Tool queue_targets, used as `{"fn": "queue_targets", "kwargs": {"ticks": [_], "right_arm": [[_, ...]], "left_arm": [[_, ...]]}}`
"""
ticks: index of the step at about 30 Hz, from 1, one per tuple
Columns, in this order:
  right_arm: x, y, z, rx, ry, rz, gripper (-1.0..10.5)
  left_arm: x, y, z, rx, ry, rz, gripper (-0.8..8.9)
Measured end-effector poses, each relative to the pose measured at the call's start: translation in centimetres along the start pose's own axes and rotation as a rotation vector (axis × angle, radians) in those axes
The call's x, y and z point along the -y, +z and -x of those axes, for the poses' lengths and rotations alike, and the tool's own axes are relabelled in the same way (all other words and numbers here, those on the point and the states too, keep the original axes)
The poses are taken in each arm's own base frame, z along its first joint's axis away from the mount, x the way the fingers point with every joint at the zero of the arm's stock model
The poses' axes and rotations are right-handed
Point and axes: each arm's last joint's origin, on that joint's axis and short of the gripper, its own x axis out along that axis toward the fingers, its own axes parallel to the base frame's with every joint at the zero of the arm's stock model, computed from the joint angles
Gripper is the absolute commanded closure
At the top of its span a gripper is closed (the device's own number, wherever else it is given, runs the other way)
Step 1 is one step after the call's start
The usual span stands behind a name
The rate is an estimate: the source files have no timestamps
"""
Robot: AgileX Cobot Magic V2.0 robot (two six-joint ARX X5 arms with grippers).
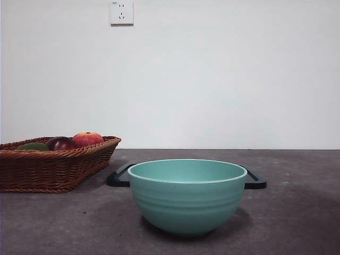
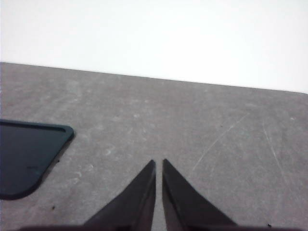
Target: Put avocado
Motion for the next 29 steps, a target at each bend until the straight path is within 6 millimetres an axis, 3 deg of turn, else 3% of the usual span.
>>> {"fn": "queue_targets", "kwargs": {"ticks": [4,16,20,23,29], "right_arm": [[0.0,-0.1,0.0,-0.005,0.002,-0.028,9.3],[-0.1,0.0,0.0,-0.009,0.027,-0.348,9.4],[-0.1,1.6,0.4,0.026,0.041,-0.436,9.4],[-0.1,3.9,1.0,0.062,0.057,-0.48,9.4],[-0.2,7.2,1.0,-0.016,0.105,-0.505,9.4]], "left_arm": [[0.0,0.0,0.0,0.0,0.0,0.029,7.96],[0.0,0.2,0.0,0.01,-0.001,0.128,7.96],[-0.1,2.3,0.6,0.103,0.01,0.181,7.96],[-0.1,4.5,1.3,0.159,0.019,0.214,7.96],[-0.2,8.0,1.5,0.141,0.02,0.234,7.96]]}}
